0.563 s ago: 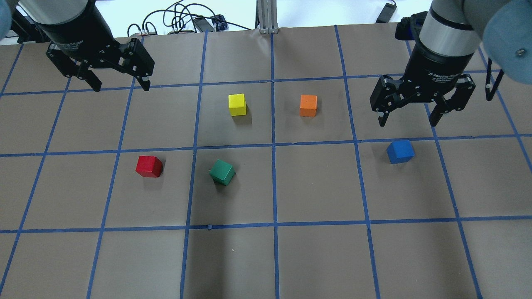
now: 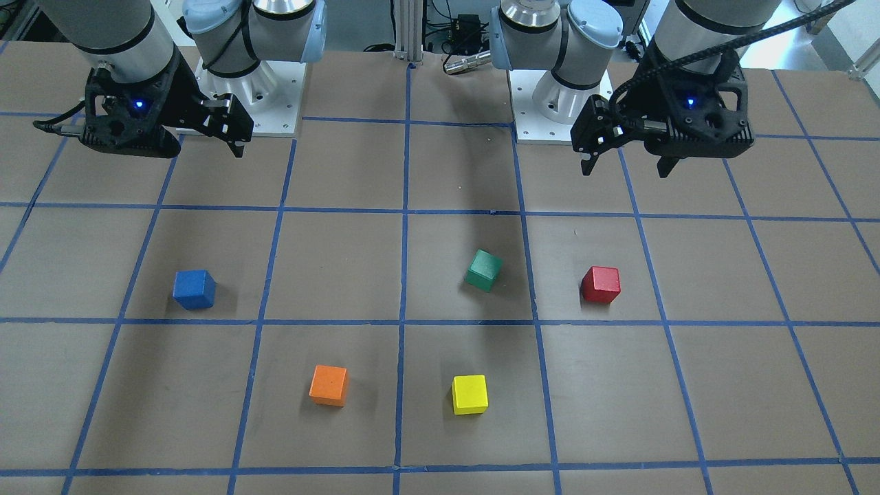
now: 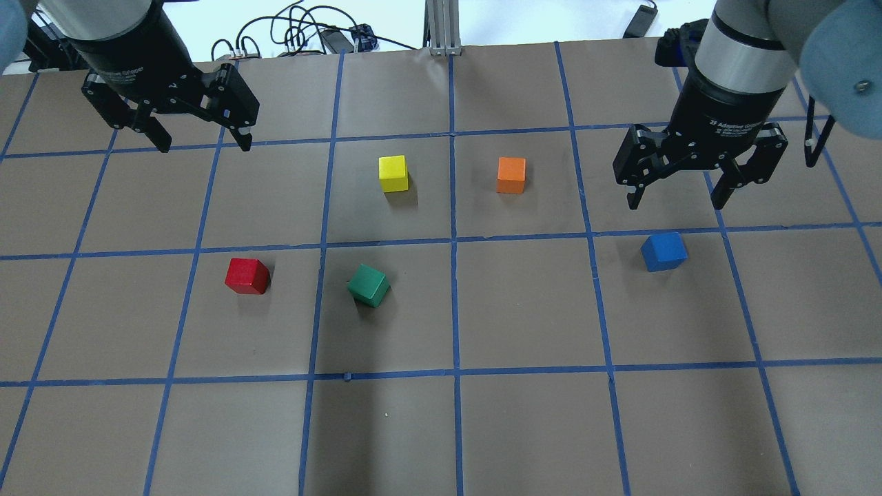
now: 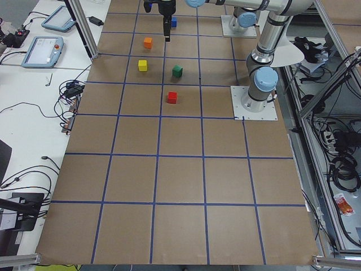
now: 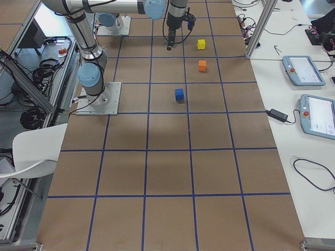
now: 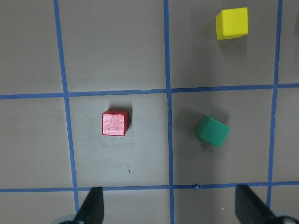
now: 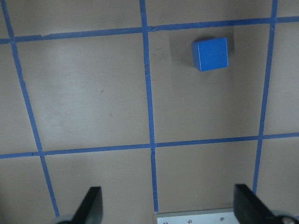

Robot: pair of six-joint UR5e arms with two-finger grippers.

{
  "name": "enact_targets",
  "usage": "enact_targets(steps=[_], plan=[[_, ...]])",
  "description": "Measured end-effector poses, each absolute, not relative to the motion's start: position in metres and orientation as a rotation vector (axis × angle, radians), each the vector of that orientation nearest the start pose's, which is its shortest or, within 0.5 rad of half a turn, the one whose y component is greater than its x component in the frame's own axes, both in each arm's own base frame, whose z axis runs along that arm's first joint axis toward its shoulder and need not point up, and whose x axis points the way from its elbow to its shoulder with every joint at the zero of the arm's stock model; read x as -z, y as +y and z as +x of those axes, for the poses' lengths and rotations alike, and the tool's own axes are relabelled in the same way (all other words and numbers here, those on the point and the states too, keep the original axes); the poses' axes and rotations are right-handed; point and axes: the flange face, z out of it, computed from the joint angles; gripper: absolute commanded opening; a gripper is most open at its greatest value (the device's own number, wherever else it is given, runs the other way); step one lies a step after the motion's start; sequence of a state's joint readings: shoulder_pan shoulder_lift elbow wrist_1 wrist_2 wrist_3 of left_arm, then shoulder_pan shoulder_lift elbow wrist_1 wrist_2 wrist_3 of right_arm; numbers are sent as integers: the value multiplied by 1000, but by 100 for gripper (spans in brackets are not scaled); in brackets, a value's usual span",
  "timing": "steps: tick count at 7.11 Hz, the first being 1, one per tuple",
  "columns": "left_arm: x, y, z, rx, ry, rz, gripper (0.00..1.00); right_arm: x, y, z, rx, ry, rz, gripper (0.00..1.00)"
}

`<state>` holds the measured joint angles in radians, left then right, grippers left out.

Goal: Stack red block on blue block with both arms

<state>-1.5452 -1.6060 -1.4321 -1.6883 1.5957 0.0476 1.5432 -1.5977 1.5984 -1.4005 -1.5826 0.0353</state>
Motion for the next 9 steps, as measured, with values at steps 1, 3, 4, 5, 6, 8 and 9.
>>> enact_targets(steps=[1,3,4,5,6,8,9], plan=[[-526,-506,-118,-28,3117,35,100,-472,-466,119,-269,3142,97,100],[-524,-506,-118,-31,3116,36,100,-472,-466,119,-270,3143,96,100],[-524,-505,-118,-33,3116,36,100,-472,-466,119,-270,3144,96,100],[-526,-504,-118,-29,3114,36,100,-472,-466,119,-270,3143,98,100],[-529,-501,-118,-23,3113,36,100,-472,-466,119,-269,3141,99,100],[-523,-504,-119,-45,3115,35,100,-472,-467,118,-264,3144,98,100],[-515,-506,-118,-65,3115,39,100,-471,-467,117,-267,3147,98,100]])
